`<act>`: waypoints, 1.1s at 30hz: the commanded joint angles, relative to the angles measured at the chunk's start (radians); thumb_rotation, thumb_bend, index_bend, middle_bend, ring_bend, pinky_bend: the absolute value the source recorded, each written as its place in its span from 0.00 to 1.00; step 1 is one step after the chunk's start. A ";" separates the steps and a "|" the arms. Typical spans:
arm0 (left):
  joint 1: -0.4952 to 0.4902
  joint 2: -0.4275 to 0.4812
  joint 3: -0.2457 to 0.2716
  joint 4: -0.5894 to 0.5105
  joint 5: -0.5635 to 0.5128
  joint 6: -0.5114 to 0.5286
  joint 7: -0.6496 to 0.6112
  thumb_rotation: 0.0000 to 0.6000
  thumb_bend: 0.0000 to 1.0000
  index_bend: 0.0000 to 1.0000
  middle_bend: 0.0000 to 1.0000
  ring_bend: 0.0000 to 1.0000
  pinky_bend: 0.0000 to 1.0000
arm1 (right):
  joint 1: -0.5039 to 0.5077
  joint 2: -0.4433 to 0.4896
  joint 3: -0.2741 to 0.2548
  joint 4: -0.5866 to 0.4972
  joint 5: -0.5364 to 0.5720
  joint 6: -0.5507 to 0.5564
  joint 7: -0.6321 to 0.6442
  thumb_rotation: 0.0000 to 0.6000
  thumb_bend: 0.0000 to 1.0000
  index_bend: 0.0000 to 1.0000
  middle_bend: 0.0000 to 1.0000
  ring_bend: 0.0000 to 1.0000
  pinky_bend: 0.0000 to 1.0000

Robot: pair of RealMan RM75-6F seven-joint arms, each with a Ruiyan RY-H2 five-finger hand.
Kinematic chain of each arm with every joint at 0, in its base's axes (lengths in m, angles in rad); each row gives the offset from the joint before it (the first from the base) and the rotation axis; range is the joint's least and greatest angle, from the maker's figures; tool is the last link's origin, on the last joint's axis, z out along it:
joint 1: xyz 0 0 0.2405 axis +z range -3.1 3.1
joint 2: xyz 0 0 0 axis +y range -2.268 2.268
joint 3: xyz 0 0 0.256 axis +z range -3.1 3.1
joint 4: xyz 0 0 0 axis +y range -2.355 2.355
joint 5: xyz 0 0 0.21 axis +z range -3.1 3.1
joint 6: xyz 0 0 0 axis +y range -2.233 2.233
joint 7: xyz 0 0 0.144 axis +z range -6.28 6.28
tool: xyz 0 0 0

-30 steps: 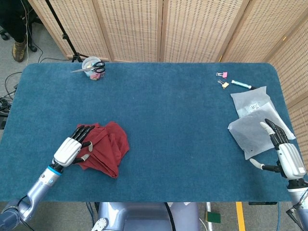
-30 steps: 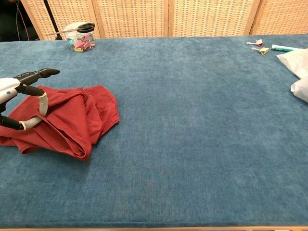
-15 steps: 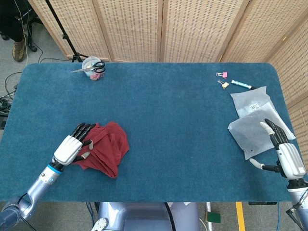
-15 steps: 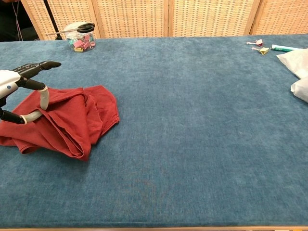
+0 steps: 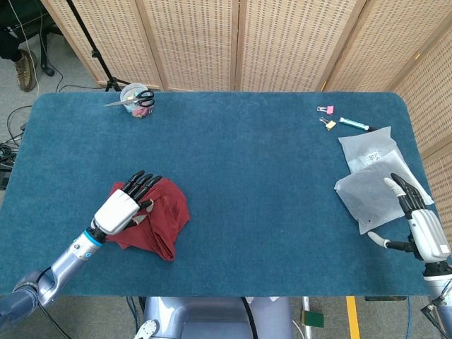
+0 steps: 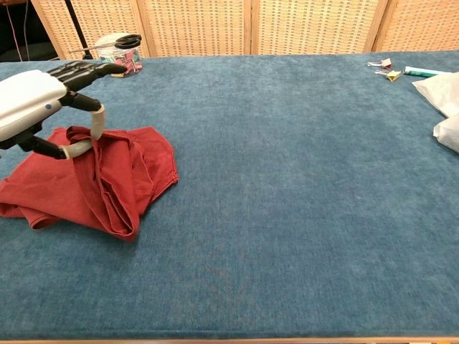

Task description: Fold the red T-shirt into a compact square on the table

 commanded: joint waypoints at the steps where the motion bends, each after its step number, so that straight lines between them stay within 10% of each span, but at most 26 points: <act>1: -0.032 0.005 -0.005 -0.025 0.013 -0.025 0.045 1.00 0.56 0.69 0.00 0.00 0.00 | 0.000 0.000 0.000 0.000 0.000 -0.001 0.001 1.00 0.00 0.00 0.00 0.00 0.00; 33: -0.193 -0.068 -0.072 -0.058 -0.019 -0.138 0.189 1.00 0.54 0.70 0.00 0.00 0.00 | 0.003 0.008 0.004 0.009 0.009 -0.014 0.034 1.00 0.00 0.00 0.00 0.00 0.00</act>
